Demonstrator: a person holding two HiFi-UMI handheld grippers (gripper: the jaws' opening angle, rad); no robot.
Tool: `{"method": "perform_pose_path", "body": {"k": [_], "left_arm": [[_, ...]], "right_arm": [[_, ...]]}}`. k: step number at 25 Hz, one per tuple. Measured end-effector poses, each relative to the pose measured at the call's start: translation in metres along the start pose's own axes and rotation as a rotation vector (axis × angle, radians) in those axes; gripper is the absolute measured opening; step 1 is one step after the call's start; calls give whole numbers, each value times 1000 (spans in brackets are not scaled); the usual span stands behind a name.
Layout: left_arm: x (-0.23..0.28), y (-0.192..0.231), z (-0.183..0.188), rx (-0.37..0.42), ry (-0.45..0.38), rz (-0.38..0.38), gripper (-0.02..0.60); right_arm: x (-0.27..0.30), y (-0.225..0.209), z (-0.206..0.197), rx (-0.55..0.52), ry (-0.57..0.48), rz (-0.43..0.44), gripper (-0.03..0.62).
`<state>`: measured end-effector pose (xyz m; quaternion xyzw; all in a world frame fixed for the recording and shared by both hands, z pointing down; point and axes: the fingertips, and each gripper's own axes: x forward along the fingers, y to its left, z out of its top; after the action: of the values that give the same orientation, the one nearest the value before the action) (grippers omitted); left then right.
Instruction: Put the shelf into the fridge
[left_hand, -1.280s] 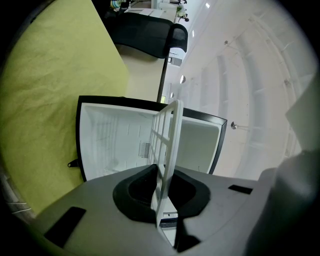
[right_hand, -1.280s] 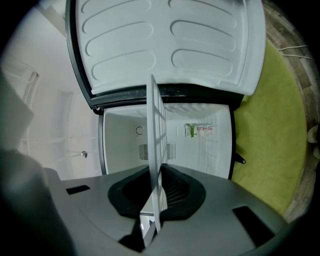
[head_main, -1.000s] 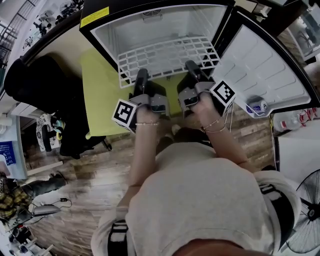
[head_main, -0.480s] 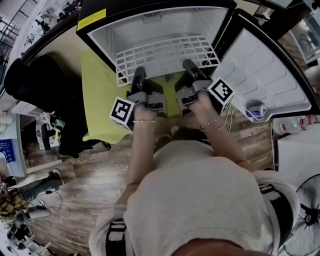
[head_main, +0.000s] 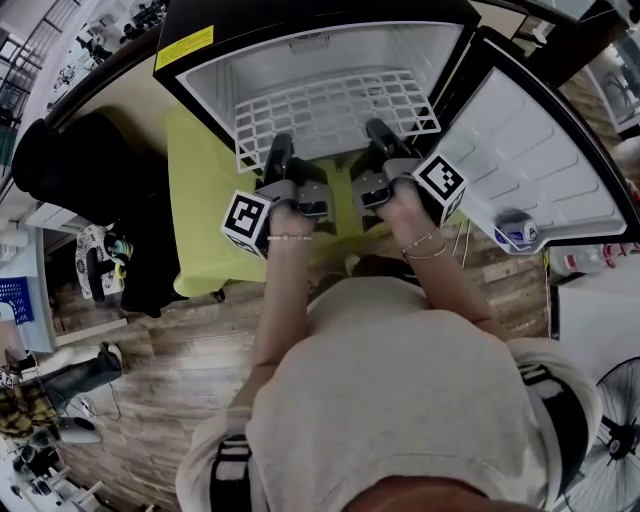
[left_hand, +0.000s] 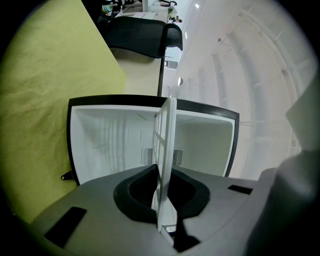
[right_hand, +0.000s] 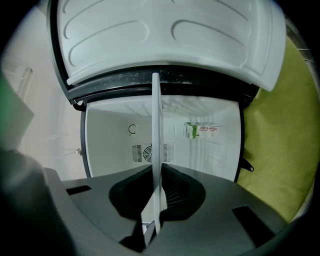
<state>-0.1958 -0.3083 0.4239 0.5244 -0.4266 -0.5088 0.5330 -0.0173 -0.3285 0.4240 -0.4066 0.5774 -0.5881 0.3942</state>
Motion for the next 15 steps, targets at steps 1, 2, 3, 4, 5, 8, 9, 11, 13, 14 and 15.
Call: {"method": "perform_pose_path", "body": {"k": [1, 2, 3, 4, 5, 8, 9, 11, 13, 14, 15], "left_arm": [[2, 0, 1, 1, -2, 1, 29], [3, 0, 1, 2, -3, 1, 29], [2, 0, 1, 3, -4, 1, 29], [-1, 0, 0, 4, -4, -1, 29], [-6, 0, -1, 6, -5, -3, 29], [-9, 0, -1, 8, -14, -9, 29], [-4, 1, 0, 8, -18, -8, 29], [10, 3, 4, 11, -25, -5, 29], [26, 4, 9, 14, -33, -4, 29], [31, 5, 11, 16, -36, -3, 29], [34, 6, 12, 20, -39, -2, 29]], "right_arm": [[2, 0, 0, 0, 1, -2, 25], [4, 0, 1, -1, 3, -2, 25], [3, 0, 0, -1, 3, -1, 25], [-1, 0, -1, 0, 3, 0, 25], [-6, -1, -2, 2, 3, 2, 23], [-8, -2, -4, 8, 10, 5, 23], [-3, -2, -3, 10, 12, 3, 23], [12, -2, 1, 14, 15, -4, 23], [29, -3, 5, 17, 21, -12, 23], [35, -3, 6, 18, 24, -15, 23], [39, -4, 6, 20, 25, -17, 23]]}}
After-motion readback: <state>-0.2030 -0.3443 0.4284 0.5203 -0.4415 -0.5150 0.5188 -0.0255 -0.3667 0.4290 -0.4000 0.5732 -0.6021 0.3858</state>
